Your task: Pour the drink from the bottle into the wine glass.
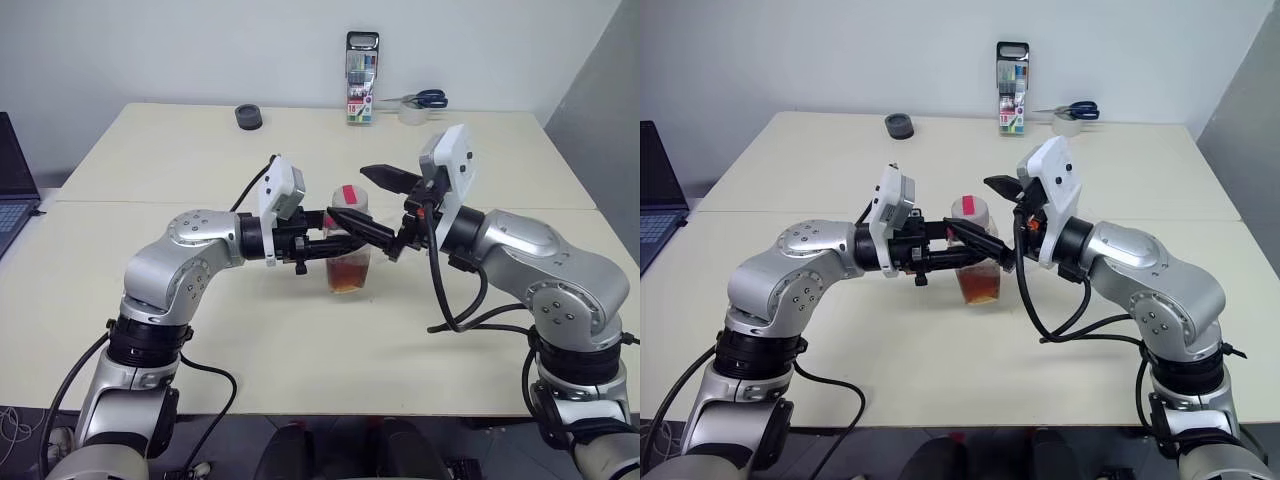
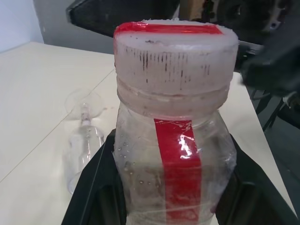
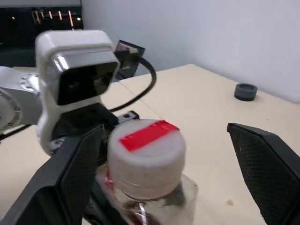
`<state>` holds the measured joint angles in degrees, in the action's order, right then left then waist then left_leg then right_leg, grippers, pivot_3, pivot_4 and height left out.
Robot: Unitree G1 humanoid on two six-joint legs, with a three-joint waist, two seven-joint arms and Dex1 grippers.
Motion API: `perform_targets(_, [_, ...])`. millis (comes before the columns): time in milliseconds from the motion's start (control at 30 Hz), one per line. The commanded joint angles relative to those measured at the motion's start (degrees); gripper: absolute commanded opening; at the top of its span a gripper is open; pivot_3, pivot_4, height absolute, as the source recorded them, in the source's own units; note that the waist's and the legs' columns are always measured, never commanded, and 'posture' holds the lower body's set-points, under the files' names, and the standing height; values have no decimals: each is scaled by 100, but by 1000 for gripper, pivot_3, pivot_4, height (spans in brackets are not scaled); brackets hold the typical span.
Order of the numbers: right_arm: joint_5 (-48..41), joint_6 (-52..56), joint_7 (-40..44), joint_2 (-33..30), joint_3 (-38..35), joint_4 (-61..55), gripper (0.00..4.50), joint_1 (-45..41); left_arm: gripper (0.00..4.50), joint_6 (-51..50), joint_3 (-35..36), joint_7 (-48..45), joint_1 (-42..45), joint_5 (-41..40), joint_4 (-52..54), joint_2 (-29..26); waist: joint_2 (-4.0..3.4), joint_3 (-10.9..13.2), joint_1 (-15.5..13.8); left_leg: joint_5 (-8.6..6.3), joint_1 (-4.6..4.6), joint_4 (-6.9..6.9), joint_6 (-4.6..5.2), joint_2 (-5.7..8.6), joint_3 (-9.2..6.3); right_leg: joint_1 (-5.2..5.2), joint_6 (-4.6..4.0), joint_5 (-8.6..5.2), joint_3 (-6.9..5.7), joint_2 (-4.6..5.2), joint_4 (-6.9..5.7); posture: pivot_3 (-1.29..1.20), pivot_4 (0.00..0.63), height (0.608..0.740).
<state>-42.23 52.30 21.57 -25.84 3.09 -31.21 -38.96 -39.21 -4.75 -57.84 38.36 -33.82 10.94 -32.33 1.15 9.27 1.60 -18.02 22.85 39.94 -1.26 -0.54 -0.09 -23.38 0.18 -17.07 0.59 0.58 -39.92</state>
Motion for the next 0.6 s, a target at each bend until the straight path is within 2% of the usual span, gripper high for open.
perform_targets(33, [64,-156,101,-32,-107,-88,4488,45,1834,115,102,-41,145,-38,145,-19,0,0,2,-1,0,0,1,0,0,0,0,0,0,0,0,0,150,740])
perform_targets(600, [-618,278,185,-431,-667,-481,4488,225,1834,158,103,-111,84,-25,165,-25,0,0,4,-4,-1,0,6,0,-1,0,0,0,0,0,-2,0,150,740])
